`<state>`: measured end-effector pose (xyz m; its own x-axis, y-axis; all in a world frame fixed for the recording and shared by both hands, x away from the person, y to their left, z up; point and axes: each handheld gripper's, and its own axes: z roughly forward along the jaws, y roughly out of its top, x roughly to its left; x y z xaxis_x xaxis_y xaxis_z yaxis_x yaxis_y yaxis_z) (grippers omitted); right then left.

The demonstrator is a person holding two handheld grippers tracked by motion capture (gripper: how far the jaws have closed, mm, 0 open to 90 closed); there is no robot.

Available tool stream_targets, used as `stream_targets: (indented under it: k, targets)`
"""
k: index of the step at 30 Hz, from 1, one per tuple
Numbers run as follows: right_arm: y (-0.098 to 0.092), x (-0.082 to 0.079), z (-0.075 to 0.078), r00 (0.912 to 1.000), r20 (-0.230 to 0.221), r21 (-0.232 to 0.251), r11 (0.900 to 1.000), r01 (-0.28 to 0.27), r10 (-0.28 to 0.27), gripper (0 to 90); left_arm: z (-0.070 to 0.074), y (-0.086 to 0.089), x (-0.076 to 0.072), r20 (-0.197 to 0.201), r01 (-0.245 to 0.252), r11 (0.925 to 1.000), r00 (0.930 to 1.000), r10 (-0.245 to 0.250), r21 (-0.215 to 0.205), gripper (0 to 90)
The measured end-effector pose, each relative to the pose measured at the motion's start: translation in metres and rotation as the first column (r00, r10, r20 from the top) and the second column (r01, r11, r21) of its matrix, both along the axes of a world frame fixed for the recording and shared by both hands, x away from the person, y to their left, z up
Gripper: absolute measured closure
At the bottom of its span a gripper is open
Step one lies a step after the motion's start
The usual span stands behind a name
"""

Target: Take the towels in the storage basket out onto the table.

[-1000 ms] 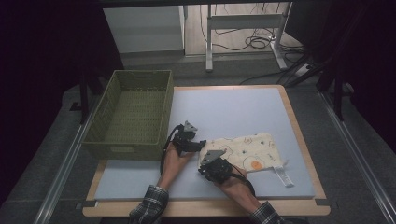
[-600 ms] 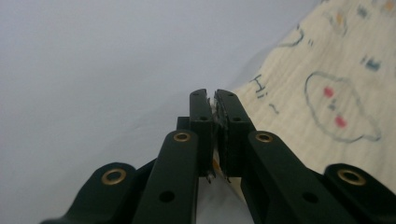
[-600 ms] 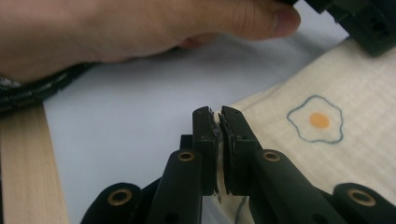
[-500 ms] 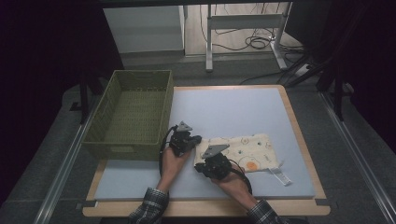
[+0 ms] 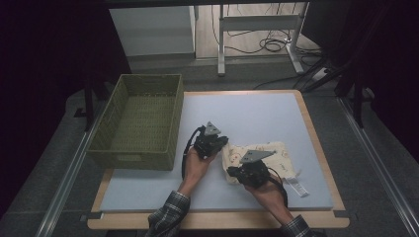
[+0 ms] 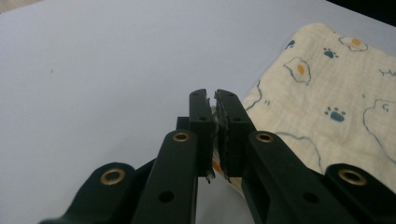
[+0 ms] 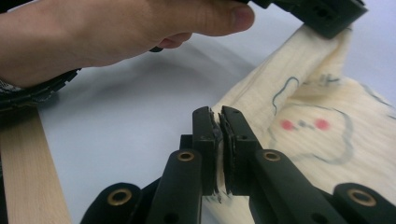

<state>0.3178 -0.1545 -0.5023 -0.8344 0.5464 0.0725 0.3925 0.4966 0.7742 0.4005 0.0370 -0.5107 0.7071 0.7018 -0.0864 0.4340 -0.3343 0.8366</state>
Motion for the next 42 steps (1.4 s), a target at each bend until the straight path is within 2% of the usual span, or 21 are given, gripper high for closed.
stream_targets:
  k: [11, 14, 23, 32, 37, 39, 42]
  targets:
    - [-0.049, -0.005, 0.006, 0.9966, 0.000, 0.028, 0.996, 0.082, -0.082, 84.7, 0.011, -0.041, 0.005, 0.028, 0.066, 0.9978, 0.9974, -0.066, -0.005, 85.3]
    - [-0.064, -0.005, 0.008, 0.9942, -0.002, 0.039, 0.993, 0.108, -0.108, 84.7, 0.014, -0.056, 0.009, 0.037, 0.094, 0.9956, 0.9949, -0.094, 0.010, 85.1]
    - [-0.107, -0.005, 0.013, 0.9804, 0.001, 0.047, 0.979, 0.197, -0.197, 84.7, 0.020, -0.098, 0.022, 0.047, 0.156, 0.9869, 0.9864, -0.158, 0.041, 85.0]
    - [-0.137, -0.006, 0.016, 0.9656, -0.001, 0.049, 0.964, 0.260, -0.260, 84.6, 0.023, -0.136, 0.028, 0.064, 0.195, 0.9779, 0.9777, -0.200, 0.075, 84.9]
    - [-0.150, -0.007, 0.016, 0.9572, -0.001, 0.043, 0.956, 0.289, -0.289, 84.5, 0.020, -0.155, 0.033, 0.052, 0.214, 0.9724, 0.9743, -0.219, 0.094, 84.9]
    - [-0.153, -0.006, 0.013, 0.9550, -0.009, 0.036, 0.954, 0.297, -0.297, 84.4, 0.016, -0.161, 0.035, 0.041, 0.218, 0.9700, 0.9739, -0.223, 0.109, 84.7]
    - [-0.156, -0.004, 0.007, 0.9516, -0.024, 0.021, 0.951, 0.307, -0.306, 84.1, 0.011, -0.167, 0.037, 0.025, 0.219, 0.9695, 0.9745, -0.223, 0.110, 82.2]
